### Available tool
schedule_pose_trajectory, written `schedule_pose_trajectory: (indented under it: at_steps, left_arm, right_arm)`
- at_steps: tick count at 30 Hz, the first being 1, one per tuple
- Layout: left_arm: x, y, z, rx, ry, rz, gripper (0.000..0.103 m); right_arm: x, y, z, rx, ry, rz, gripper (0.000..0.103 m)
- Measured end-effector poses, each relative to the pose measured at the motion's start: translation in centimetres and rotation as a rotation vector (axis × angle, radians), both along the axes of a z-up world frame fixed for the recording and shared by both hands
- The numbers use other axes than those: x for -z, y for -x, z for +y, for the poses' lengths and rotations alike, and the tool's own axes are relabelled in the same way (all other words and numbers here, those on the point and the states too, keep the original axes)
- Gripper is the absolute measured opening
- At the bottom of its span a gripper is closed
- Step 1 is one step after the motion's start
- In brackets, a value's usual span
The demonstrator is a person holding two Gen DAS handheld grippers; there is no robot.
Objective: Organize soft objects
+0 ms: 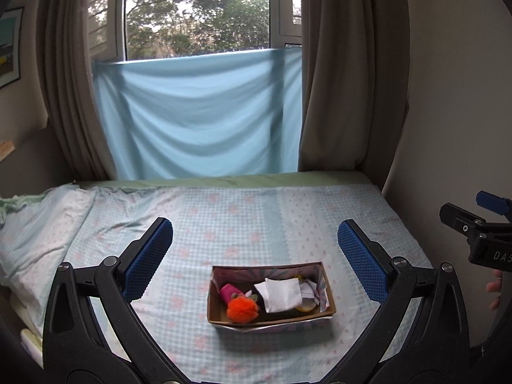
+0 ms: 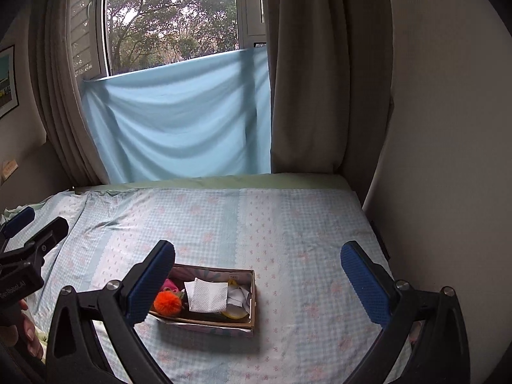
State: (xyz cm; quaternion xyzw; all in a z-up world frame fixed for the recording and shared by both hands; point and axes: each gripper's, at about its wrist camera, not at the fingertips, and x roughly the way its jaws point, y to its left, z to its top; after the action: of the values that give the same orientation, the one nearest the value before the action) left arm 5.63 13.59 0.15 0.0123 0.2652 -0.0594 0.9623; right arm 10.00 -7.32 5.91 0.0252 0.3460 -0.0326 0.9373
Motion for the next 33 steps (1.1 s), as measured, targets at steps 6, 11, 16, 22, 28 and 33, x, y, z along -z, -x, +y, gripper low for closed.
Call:
schedule_pose_trajectory:
  at_steps: [6, 11, 16, 22, 28, 33]
  left_arm:
    - [0.3, 0.6, -1.1, 0.007, 0.014, 0.008, 0.103]
    - [0.5, 0.9, -1.9, 0.014, 0.005, 0.002, 0.103]
    - [0.5, 1.1, -2.3, 0.014, 0.002, -0.001, 0.103]
    - [0.3, 1.3, -2.2, -0.001, 0.001, -0.017, 0.103]
    - [0.2, 1.2, -2.0, -0.012, 0.000, -0.019, 0.103]
    - [0.2, 1.2, -2.1, -0.015, -0.005, -0.027, 0.103]
  right_arm:
    - [-0.3, 0.8, -1.0, 0.012, 0.010, -0.015, 0.103]
    - [-0.4, 1.2, -1.9, 0.028, 0.017, -0.014, 0.103]
    - [-0.5, 1.4, -2.3, 0.031, 0.019, -0.019, 0.103]
    - [-0.6, 1.3, -2.3, 0.026, 0.021, -0.025, 0.103]
    - [-0.6, 1.1, -2.3, 0.020, 0.024, -0.030, 0.103]
    - [-0.6, 0.9, -2.3, 0.020, 0.026, -0.034, 0.103]
